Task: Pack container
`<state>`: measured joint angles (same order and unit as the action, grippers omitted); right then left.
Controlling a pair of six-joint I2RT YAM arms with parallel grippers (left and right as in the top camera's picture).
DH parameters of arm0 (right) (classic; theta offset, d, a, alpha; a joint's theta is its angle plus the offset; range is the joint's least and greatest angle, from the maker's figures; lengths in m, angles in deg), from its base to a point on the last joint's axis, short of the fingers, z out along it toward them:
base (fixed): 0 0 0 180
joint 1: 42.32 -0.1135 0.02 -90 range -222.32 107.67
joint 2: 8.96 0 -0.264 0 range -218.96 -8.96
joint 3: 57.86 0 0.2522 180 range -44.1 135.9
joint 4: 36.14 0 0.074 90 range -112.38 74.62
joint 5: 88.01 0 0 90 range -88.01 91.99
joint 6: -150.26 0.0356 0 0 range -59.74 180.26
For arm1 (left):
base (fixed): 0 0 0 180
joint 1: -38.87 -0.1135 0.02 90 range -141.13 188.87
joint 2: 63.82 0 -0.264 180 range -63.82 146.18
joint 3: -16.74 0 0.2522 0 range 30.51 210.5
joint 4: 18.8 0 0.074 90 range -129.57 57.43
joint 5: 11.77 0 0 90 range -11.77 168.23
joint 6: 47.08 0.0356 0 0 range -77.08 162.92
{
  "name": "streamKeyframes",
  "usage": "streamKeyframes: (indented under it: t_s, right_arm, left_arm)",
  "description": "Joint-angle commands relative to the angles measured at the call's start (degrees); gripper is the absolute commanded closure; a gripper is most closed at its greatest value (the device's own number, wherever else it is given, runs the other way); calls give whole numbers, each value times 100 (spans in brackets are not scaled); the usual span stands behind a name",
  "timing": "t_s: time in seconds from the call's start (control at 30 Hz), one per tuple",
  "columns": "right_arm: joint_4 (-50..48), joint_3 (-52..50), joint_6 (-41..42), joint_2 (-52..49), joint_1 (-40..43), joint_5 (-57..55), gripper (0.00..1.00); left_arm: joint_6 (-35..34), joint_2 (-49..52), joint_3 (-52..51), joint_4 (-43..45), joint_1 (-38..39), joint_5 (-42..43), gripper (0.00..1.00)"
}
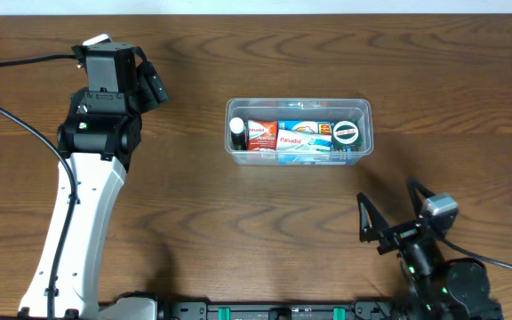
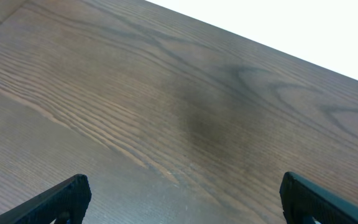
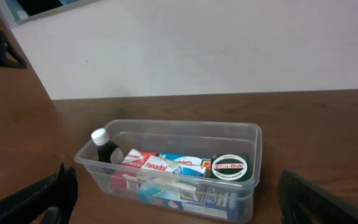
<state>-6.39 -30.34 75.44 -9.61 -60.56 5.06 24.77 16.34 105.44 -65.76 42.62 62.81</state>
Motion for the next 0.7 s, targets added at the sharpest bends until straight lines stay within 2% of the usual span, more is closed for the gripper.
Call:
streamKeyframes:
  t_s: [0.0,0.33,0.67]
  right_arm:
    - [-240,-256,114,24,-15,42,1]
    - [-507,-866,304,24,-15,15,1]
    - [-452,-1005,304,24,-15,-22,1]
  left_arm:
    - [48,22,105,-2,-26,-72,2]
    - [48,22,105,-2,-24,-74,2]
    - [48,22,105,-2,-26,-74,2]
